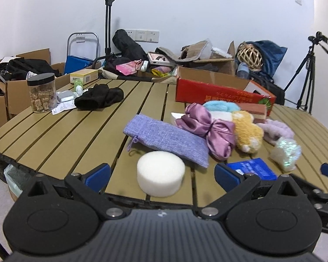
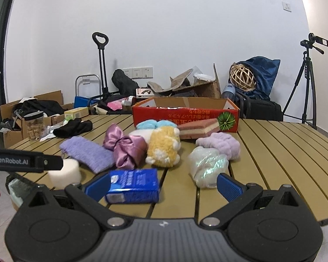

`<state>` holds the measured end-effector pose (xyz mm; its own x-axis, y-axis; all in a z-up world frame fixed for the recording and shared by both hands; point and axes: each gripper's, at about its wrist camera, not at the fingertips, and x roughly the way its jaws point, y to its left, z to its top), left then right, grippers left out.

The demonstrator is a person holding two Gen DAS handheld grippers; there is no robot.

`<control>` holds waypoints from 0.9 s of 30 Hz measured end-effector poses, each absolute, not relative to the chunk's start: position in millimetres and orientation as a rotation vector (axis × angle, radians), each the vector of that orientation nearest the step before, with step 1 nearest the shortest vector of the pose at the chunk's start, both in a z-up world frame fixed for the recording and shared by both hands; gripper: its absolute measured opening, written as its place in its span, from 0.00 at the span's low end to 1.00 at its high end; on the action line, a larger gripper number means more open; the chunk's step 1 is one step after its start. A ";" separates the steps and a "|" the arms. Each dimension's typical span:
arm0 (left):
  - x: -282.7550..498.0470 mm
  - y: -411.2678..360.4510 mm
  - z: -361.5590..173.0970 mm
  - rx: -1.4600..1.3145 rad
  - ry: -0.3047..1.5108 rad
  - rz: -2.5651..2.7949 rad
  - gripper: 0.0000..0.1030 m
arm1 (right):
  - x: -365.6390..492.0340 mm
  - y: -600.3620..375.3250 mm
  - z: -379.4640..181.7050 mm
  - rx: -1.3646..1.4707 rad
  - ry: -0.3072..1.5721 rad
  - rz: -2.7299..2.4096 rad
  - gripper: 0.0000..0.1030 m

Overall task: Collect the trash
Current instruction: 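Reach the left tool to the white sponge while the right tool reaches the blue tissue pack, then close the left tool on the white sponge while the right tool grasps the blue tissue pack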

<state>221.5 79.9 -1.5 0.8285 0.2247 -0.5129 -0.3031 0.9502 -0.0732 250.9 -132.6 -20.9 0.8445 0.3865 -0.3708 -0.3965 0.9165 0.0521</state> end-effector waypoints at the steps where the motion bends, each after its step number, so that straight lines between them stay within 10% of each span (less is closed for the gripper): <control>1: 226.5 80.8 -4.7 -0.154 0.530 0.280 1.00 | 254.4 -133.5 -22.7 -0.024 0.383 0.412 1.00; 11: 252.6 86.2 -24.8 -0.159 0.537 0.274 0.86 | 264.0 -132.1 -38.2 0.001 0.371 0.447 1.00; 16: 258.2 86.3 -33.3 -0.137 0.540 0.262 0.58 | 263.9 -121.5 -39.4 -0.009 0.364 0.453 1.00; 27: 244.4 97.5 -35.1 -0.128 0.477 0.258 0.56 | 271.6 -94.9 -46.3 -0.014 0.379 0.484 1.00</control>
